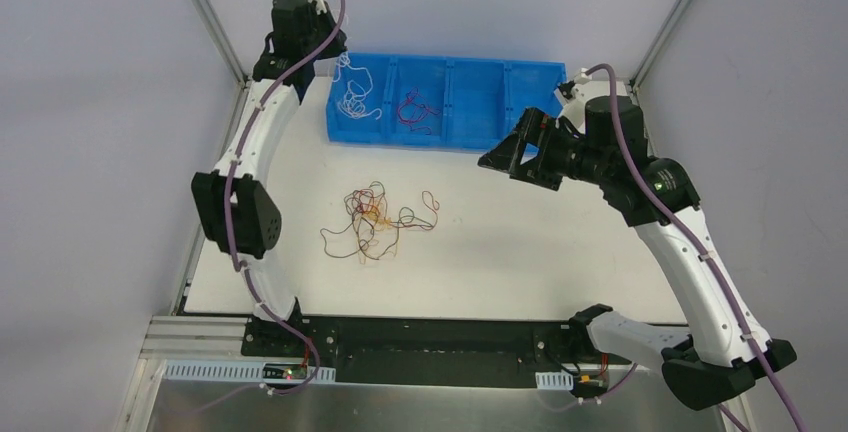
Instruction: Untangle the cables
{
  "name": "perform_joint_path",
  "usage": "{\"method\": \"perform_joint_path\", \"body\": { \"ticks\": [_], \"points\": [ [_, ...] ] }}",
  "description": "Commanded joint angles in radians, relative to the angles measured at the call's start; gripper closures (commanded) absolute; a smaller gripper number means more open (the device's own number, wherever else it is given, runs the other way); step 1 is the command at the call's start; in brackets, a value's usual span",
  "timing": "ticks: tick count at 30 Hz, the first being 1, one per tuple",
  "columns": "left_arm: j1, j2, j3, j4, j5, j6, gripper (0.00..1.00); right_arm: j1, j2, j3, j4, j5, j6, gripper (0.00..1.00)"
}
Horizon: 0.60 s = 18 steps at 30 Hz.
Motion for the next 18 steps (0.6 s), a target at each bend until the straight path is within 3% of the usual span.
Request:
{"method": "perform_joint_path", "body": {
  "ticks": [1,10,11,16,18],
  "points": [
    [0.049,0.126,0.176,0.100,0.068,-0.059,1.00,-0.016,-0.003,-0.019,0.020,-0.012,-0.044,0.01],
    [0.058,0.360,0.233,0.152,0.166,-0.080,1.00,-0.087,0.032,-0.038,0.025,-0.057,-0.076,0.01],
    [0.058,0.375,0.235,0.150,0.163,-0.078,0.95,-0.091,0.041,-0.039,0.028,-0.061,-0.079,0.01],
    [0.060,0.371,0.241,0.034,0.073,-0.071,0.43,-0.099,0.072,-0.016,0.030,-0.077,-0.072,0.01],
    [0.061,0.336,0.233,0.004,0.068,-0.066,0.32,-0.099,0.068,-0.004,0.028,-0.078,-0.063,0.01]
  ]
}}
